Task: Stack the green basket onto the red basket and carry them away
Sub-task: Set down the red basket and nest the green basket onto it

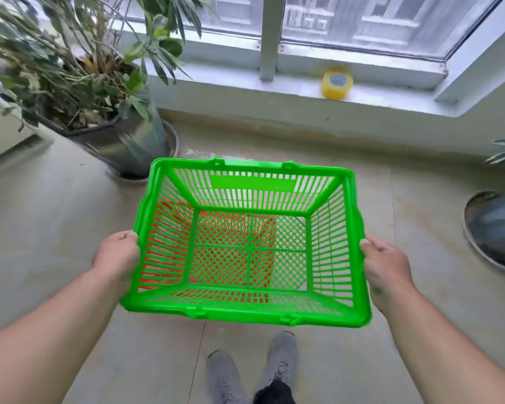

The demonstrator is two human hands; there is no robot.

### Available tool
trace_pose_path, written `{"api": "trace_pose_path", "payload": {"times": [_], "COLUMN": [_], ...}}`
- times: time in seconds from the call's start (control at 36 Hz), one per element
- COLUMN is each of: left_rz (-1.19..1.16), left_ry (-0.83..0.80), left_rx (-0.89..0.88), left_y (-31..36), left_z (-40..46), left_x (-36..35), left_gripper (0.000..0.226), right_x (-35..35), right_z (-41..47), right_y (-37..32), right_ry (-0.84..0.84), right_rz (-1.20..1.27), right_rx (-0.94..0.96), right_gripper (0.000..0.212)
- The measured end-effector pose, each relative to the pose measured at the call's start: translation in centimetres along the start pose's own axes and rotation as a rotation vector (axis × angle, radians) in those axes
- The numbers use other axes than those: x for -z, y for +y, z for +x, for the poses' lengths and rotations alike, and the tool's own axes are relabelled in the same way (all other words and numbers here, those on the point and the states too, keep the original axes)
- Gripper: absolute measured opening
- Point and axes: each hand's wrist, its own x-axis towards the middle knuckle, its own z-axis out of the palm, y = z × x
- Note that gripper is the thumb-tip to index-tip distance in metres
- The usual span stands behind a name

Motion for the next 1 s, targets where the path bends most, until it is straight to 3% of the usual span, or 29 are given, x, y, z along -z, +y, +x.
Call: {"api": "trace_pose_path", "payload": {"times": [0.19,0.42,0.61,0.75,1.0], "left_rz": [0.050,0.023,0.025,0.065,0.045], "left_ry": [0.092,0.059,0.048,0.019,-0.047], "left_rx": [-0.034,-0.015,-0.011,-0.044,-0.041], "left_y": [0.9,0.1,-0.5,-0.8,0.0], "left_z": [-0.4,2.2,5.0,7.0,9.4], "left_x": [1.7,3.2,5.0,6.1,7.5], "left_gripper": [0.021,0.028,0.019,0.034,0.038], "right_x": [-2.6,-4.6,-7.0,-9.2,-12.4], "right_z": [0.8,0.8,-0.9,-2.4,-4.8], "right_y": [0.5,1.5,3.0,3.9,5.6], "right_ry": [-0.050,-0.096,-0.068,-0.001,0.075], "right_rz": [-0.049,-0.101,-0.110,-0.076,-0.116], "right_rx": [-0.008,-0.006,-0.021,-0.022,-0.044], "right_gripper": [0.024,0.029,0.026,0.031,0.034]}}
